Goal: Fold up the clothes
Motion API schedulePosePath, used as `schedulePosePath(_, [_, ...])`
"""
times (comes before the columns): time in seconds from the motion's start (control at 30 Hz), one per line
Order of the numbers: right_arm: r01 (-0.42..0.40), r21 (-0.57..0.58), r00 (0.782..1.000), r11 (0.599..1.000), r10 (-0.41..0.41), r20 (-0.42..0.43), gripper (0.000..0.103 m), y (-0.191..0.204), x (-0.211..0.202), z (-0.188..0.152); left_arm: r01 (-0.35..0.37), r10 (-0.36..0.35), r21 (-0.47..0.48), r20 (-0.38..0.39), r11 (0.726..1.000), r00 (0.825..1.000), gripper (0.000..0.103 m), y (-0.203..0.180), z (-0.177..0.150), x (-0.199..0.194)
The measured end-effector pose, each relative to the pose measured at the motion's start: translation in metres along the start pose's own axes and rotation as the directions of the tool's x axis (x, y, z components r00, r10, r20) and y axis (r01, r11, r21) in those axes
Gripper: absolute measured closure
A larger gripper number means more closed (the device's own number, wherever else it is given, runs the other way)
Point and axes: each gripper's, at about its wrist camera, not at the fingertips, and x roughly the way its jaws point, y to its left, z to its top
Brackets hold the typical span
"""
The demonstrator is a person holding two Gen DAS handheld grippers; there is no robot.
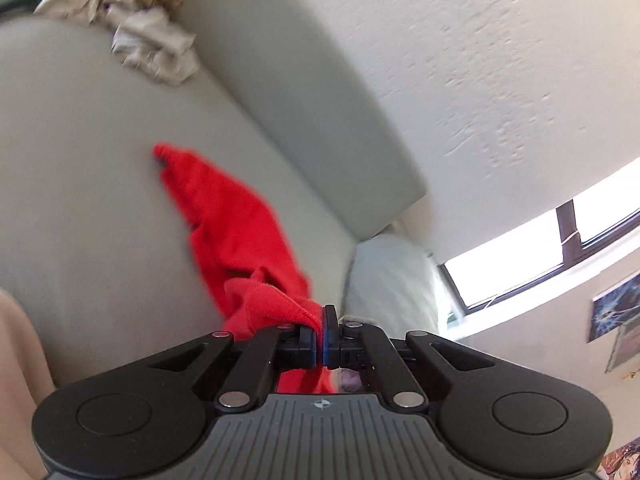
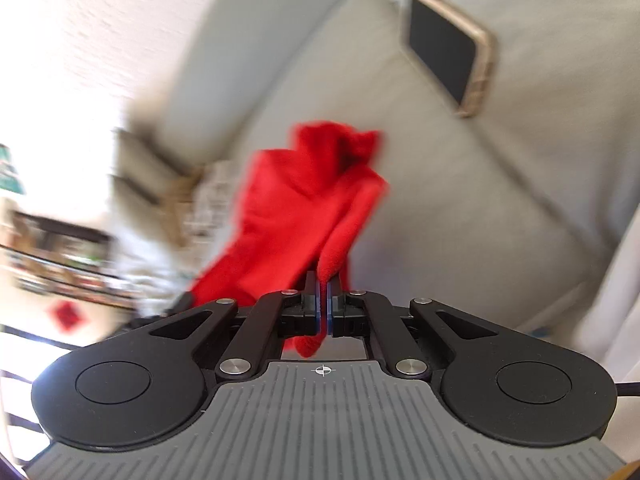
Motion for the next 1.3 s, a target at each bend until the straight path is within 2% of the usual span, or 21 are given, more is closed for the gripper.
schedulePosePath(0.1, [-0.214, -0.090, 0.972, 0.973, 0.222, 0.083, 0.101, 0.069, -0.027, 0.015, 0.095, -0.115, 0.107, 0.205, 0.990, 0.972, 0.103, -0.060, 0.043, -0.060])
schedulePosePath(0.17, [-0.328, -0.209, 0.914, 0.921, 0.365, 0.176, 0.101, 0.125, -0.057, 0.025, 0.147, -0.208, 0.196, 0.342, 0.970, 0.916, 0.103, -0.103, 0.069, -0.101])
schedulePosePath(0.23, [-0.397, -0.360, 0.812, 0.844, 0.506, 0.291, 0.101, 0.181, -0.100, 0.027, 0.167, -0.314, 0.327, 0.473, 0.930, 0.823, 0.103, -0.142, 0.077, -0.144])
schedulePosePath(0.27, [-0.401, -0.436, 0.752, 0.806, 0.561, 0.345, 0.101, 0.204, -0.120, 0.021, 0.128, -0.340, 0.395, 0.528, 0.910, 0.778, 0.101, -0.161, 0.076, -0.162])
schedulePosePath(0.3, [-0.392, -0.500, 0.699, 0.772, 0.603, 0.384, 0.101, 0.222, -0.136, 0.014, 0.061, -0.332, 0.438, 0.574, 0.897, 0.748, 0.101, -0.179, 0.072, -0.173])
schedulePosePath(0.33, [-0.372, -0.553, 0.657, 0.746, 0.632, 0.411, 0.101, 0.239, -0.149, 0.006, 0.023, -0.327, 0.459, 0.597, 0.888, 0.733, 0.101, -0.190, 0.069, -0.178])
schedulePosePath(0.37, [-0.338, -0.582, 0.650, 0.740, 0.630, 0.425, 0.101, 0.253, -0.154, -0.001, -0.016, -0.324, 0.478, 0.618, 0.878, 0.716, 0.102, -0.201, 0.067, -0.184])
schedulePosePath(0.4, [-0.299, -0.599, 0.660, 0.743, 0.614, 0.433, 0.101, 0.265, -0.158, -0.007, -0.054, -0.321, 0.495, 0.639, 0.867, 0.699, 0.102, -0.212, 0.064, -0.190])
schedulePosePath(0.47, [-0.224, -0.636, 0.664, 0.739, 0.593, 0.456, 0.101, 0.289, -0.168, -0.020, -0.023, -0.392, 0.548, 0.626, 0.836, 0.674, 0.102, -0.223, 0.060, -0.205])
schedulePosePath(0.53, [-0.168, -0.688, 0.608, 0.706, 0.623, 0.492, 0.101, 0.300, -0.191, -0.034, 0.008, -0.461, 0.599, 0.608, 0.801, 0.647, 0.102, -0.233, 0.056, -0.220])
schedulePosePath(0.57, [-0.151, -0.704, 0.590, 0.694, 0.634, 0.500, 0.101, 0.302, -0.200, -0.039, -0.033, -0.456, 0.613, 0.622, 0.789, 0.637, 0.101, -0.238, 0.054, -0.225])
schedulePosePath(0.63, [-0.126, -0.711, 0.601, 0.691, 0.624, 0.500, 0.101, 0.306, -0.210, -0.041, -0.033, -0.434, 0.613, 0.595, 0.789, 0.676, 0.101, -0.242, 0.061, -0.224])
schedulePosePath(0.67, [-0.128, -0.700, 0.619, 0.703, 0.608, 0.497, 0.101, 0.306, -0.210, -0.038, -0.015, -0.425, 0.609, 0.570, 0.793, 0.703, 0.101, -0.242, 0.067, -0.221])
schedulePosePath(0.8, [-0.132, -0.664, 0.655, 0.736, 0.568, 0.499, 0.101, 0.296, -0.201, -0.025, -0.027, -0.367, 0.589, 0.538, 0.808, 0.759, 0.101, -0.229, 0.080, -0.199])
schedulePosePath(0.9, [-0.102, -0.601, 0.738, 0.793, 0.466, 0.488, 0.101, 0.288, -0.170, 0.004, -0.064, -0.306, 0.579, 0.517, 0.813, 0.799, 0.101, -0.221, 0.087, -0.177])
schedulePosePath(0.97, [-0.055, -0.555, 0.796, 0.830, 0.372, 0.477, 0.101, 0.282, -0.131, 0.033, -0.116, -0.221, 0.562, 0.495, 0.819, 0.840, 0.101, -0.221, 0.101, -0.141])
schedulePosePath(1.07, [0.072, -0.529, 0.840, 0.845, 0.235, 0.489, 0.101, 0.281, -0.071, 0.079, -0.204, -0.095, 0.551, 0.466, 0.809, 0.880, 0.101, -0.213, 0.138, -0.070])
schedulePosePath(1.13, [0.161, -0.517, 0.831, 0.840, 0.167, 0.530, 0.101, 0.289, -0.035, 0.116, -0.228, -0.047, 0.518, 0.465, 0.824, 0.884, 0.101, -0.215, 0.168, -0.030])
schedulePosePath(1.17, [0.188, -0.515, 0.819, 0.836, 0.156, 0.552, 0.101, 0.298, -0.025, 0.134, -0.232, -0.065, 0.526, 0.485, 0.818, 0.872, 0.101, -0.219, 0.181, -0.025])
schedulePosePath(1.23, [0.194, -0.528, 0.784, 0.827, 0.194, 0.590, 0.101, 0.328, -0.024, 0.162, -0.232, -0.122, 0.550, 0.531, 0.802, 0.839, 0.101, -0.230, 0.200, -0.023])
schedulePosePath(1.3, [0.188, -0.569, 0.729, 0.801, 0.274, 0.627, 0.101, 0.360, -0.044, 0.172, -0.210, -0.213, 0.585, 0.570, 0.783, 0.794, 0.100, -0.252, 0.207, -0.037])
